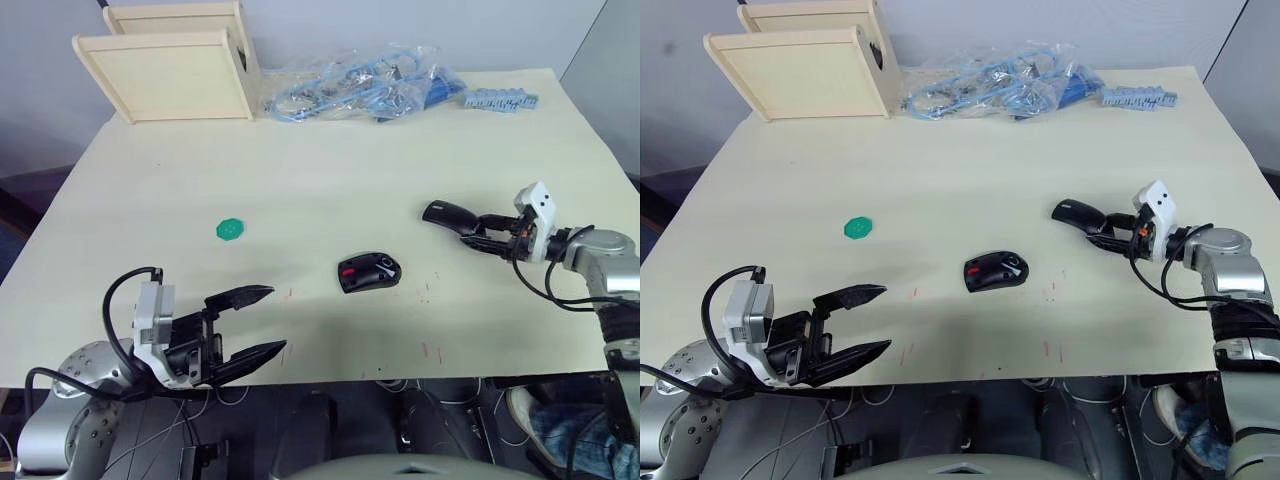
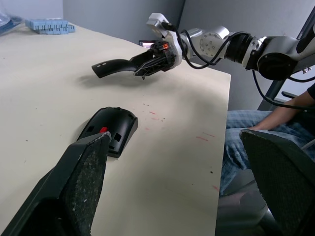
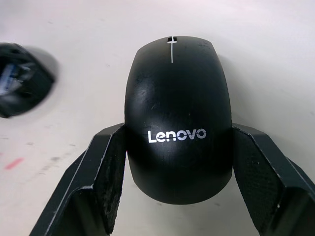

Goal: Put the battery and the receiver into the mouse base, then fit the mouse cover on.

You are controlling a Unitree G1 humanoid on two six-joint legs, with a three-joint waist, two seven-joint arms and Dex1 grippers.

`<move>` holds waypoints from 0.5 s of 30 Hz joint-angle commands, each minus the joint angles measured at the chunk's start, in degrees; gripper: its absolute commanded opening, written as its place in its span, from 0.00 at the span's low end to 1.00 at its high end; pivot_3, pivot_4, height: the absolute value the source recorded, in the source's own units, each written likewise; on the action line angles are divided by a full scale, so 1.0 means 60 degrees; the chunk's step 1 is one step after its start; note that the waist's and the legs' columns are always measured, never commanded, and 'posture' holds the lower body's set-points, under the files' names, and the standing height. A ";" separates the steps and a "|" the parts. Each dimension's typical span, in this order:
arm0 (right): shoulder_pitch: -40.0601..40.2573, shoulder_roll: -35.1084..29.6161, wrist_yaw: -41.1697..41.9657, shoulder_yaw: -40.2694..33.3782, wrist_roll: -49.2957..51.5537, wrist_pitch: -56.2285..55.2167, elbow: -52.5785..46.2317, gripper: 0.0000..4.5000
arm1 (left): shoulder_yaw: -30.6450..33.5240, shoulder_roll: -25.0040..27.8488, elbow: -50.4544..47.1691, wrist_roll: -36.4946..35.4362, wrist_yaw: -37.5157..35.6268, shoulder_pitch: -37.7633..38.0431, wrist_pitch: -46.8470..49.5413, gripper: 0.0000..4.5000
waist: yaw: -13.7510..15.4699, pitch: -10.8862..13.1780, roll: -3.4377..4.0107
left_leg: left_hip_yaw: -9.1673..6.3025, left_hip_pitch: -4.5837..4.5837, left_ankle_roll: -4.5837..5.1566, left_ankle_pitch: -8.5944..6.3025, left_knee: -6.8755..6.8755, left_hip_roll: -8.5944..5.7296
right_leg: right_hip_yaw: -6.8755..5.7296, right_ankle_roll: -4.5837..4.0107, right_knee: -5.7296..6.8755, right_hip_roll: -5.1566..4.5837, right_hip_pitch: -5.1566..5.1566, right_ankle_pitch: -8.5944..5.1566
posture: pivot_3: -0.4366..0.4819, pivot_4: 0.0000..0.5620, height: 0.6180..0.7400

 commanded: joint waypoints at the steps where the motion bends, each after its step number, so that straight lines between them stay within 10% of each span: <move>1: 0.0167 -0.0183 -0.0029 -0.0326 0.0433 0.0514 -0.1234 0.71 | 0.0080 0.0073 0.0031 -0.0070 -0.0056 0.0008 -0.0095 1.00 | 0.0003 0.0001 0.0001 | 0.0001 0.0001 0.0000 0.0000 0.0000 0.0000 | 0.0000 0.0000 0.0000 0.0000 0.0000 0.0000 | 0.48 0.27 1.00; 15: 0.0556 -0.0039 -0.0576 0.0253 0.1332 0.2760 -0.4817 0.71 | 0.0238 0.0160 0.0302 -0.0042 -0.0285 0.0103 -0.0181 1.00 | 0.0001 0.0003 0.0001 | -0.0007 -0.0003 0.0000 0.0000 -0.0001 0.0001 | -0.0005 0.0000 -0.0003 0.0000 -0.0002 -0.0001 | 0.48 0.27 1.00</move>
